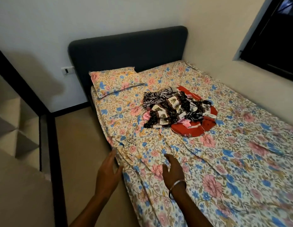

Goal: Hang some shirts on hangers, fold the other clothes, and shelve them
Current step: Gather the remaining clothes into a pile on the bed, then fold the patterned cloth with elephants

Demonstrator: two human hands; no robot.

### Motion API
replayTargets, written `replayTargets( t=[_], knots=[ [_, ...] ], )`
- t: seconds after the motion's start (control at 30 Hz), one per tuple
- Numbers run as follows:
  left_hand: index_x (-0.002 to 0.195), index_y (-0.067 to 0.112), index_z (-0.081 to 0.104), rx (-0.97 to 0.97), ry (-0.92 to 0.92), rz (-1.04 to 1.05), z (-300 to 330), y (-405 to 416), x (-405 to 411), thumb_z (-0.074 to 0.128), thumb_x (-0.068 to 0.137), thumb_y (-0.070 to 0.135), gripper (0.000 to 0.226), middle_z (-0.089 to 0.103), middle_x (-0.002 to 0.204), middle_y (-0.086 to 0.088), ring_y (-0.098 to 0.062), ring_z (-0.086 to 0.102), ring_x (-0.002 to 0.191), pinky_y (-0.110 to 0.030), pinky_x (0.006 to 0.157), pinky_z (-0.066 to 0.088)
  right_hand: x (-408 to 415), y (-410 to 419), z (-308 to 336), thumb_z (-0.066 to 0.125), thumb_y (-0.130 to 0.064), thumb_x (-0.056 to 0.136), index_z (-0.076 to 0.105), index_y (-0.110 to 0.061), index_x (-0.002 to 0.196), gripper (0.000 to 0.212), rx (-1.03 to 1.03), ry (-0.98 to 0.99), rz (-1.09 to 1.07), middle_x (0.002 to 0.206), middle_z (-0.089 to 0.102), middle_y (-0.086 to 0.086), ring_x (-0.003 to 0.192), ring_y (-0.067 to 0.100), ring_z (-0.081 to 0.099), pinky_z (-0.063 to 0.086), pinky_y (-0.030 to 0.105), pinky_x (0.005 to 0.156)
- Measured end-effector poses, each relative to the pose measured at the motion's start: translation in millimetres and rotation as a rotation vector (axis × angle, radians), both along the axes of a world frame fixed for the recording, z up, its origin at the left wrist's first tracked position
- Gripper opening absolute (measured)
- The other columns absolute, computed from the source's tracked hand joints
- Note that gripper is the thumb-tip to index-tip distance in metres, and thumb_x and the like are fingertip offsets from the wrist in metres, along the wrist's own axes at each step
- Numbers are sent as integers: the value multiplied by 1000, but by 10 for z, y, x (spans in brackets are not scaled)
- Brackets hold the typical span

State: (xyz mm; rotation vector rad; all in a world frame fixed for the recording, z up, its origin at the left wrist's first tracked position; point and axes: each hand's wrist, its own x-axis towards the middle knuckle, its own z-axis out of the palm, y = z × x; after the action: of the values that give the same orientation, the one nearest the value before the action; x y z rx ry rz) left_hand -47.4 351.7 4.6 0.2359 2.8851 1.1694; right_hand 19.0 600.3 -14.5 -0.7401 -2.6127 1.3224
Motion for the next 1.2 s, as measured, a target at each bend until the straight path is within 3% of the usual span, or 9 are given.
replayTargets(
  t=[0.2, 0.37, 0.6, 0.67, 0.73, 0.83, 0.9, 1.0, 1.2],
  knots=[
    [160, 22, 26, 81, 249, -171, -39, 754, -1154, 63, 97, 32, 74, 23, 167, 3, -17, 19, 155, -51, 122, 27, -1147, 388, -123, 60, -25, 99, 46, -23, 147, 50, 8, -7, 29, 152, 47, -2, 143, 22, 41, 35, 41, 117],
    [160, 14, 25, 69, 304, -374, -361, 1624, -2456, 64, 100, 21, 71, 19, 168, -2, -21, 14, 156, -53, 123, 22, -2344, 914, -579, 61, -35, 98, 31, -22, 156, 67, 117, -75, 33, 162, 31, -4, 150, 18, 28, 27, 34, 119],
    [159, 18, 29, 14, 148, -517, -1674, 2992, -4427, 62, 98, 17, 70, 16, 167, 2, -15, 6, 156, -41, 127, 11, -4394, 2013, -1845, 65, -26, 94, 21, -21, 158, 77, 218, -250, -67, 166, 16, 8, 153, 28, 18, 28, 42, 120],
    [159, 17, 27, -102, 116, -597, -2227, 3295, -4887, 61, 98, 21, 70, 16, 167, -3, -21, 8, 156, -46, 127, 12, -4858, 2261, -2333, 66, -28, 93, 15, -24, 159, 84, 315, -335, -32, 168, 5, 10, 154, 31, 8, 25, 49, 121],
    [162, 21, 9, -295, 12, -671, -2948, 3500, -5257, 49, 104, 39, 72, -3, 169, -1, -22, -7, 156, -50, 127, 4, -5163, 2444, -2903, 57, -30, 96, 13, -27, 160, 77, 397, -427, 5, 168, 4, 9, 155, 31, 4, 22, 53, 121],
    [162, 24, -5, -472, 44, -718, -3954, 3535, -5416, 17, 106, 55, 67, -15, 169, -1, -20, -16, 155, -58, 123, 8, -5220, 2389, -3681, 42, -36, 98, 18, -26, 159, 66, 586, -462, -40, 166, 14, 13, 154, 32, 6, 13, 56, 122],
    [163, 22, 0, -447, 127, -691, -4444, 3487, -5321, 12, 106, 50, 64, -7, 170, 0, -18, -8, 157, -57, 124, 11, -5154, 2274, -4117, 50, -37, 93, 19, -24, 158, 74, 696, -435, -80, 164, 20, 17, 152, 34, 9, 7, 55, 120],
    [162, 17, 16, -421, 264, -651, -4675, 3508, -5207, 21, 107, 42, 61, 6, 170, -1, -17, 1, 157, -52, 125, 5, -5113, 2229, -4452, 60, -36, 84, 19, -20, 156, 84, 801, -420, -150, 160, 23, 21, 148, 36, 13, 7, 56, 115],
    [159, 15, 30, -404, 354, -623, -4603, 3519, -5239, 39, 102, 37, 61, 14, 168, -1, -18, 9, 155, -47, 125, -8, -5125, 2205, -4387, 41, -39, 80, 10, -24, 153, 81, 807, -361, -183, 158, 17, 16, 147, 36, 15, 12, 60, 112]
  ],
)
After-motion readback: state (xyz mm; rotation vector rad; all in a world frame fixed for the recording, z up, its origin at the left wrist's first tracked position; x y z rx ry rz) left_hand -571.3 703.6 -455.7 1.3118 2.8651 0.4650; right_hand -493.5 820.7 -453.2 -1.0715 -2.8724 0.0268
